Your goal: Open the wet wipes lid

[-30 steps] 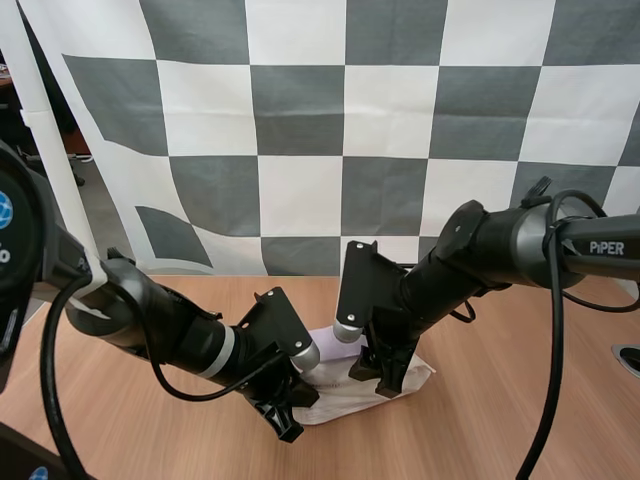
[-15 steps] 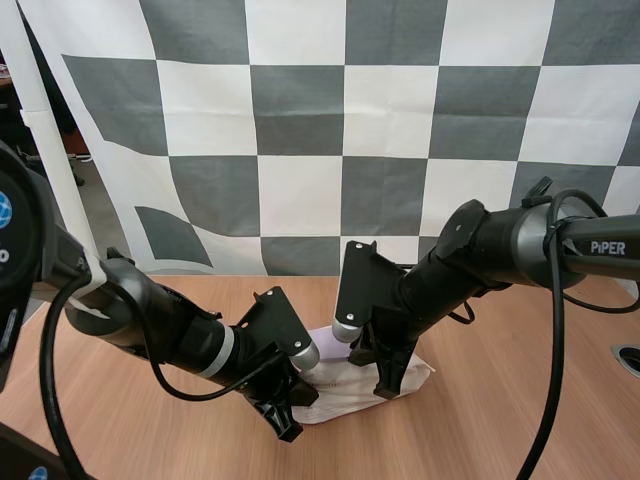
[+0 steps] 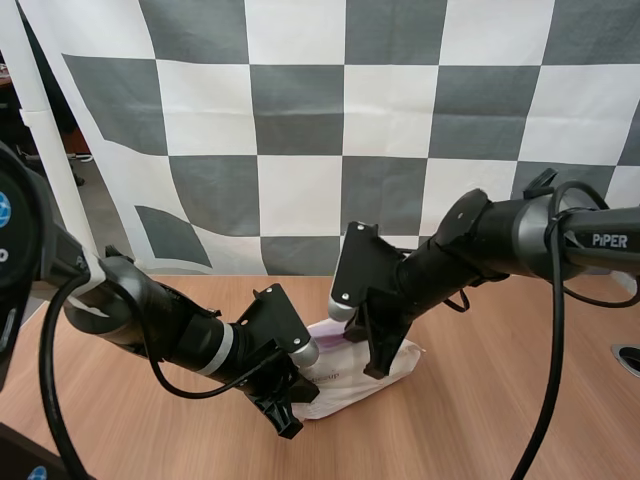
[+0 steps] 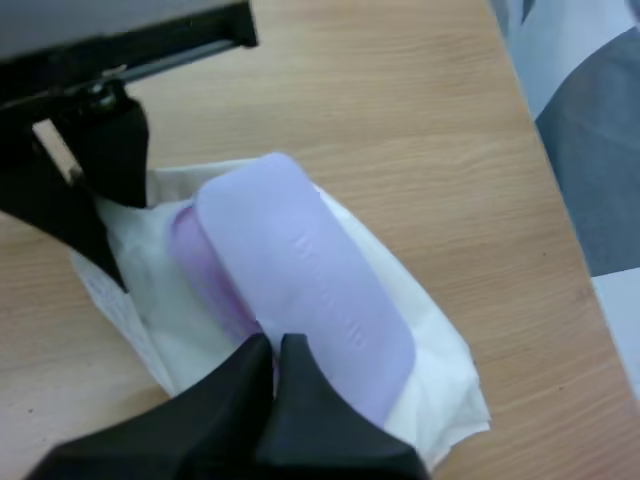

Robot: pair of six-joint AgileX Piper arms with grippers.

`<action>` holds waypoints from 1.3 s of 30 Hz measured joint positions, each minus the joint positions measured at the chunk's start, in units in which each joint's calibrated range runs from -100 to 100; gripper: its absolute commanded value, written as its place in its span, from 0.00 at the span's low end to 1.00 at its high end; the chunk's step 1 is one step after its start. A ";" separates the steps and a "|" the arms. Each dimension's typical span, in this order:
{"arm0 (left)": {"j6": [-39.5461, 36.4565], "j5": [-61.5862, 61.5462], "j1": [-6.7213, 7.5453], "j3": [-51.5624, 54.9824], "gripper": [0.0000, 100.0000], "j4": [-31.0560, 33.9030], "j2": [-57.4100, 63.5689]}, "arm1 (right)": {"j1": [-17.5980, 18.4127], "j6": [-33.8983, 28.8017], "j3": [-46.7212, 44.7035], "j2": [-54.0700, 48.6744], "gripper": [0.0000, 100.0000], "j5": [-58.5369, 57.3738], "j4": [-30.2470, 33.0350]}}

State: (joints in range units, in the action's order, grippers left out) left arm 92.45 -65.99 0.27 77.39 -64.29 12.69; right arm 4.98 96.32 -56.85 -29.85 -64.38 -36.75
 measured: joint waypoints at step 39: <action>0.00 -0.20 0.00 0.12 0.00 0.64 0.00 | 0.00 -10.11 5.67 -6.38 0.00 -24.50 9.63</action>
State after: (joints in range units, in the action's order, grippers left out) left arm 92.45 -66.19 0.27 77.52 -63.65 12.69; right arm 4.98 86.21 -51.18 -36.23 -88.88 -27.11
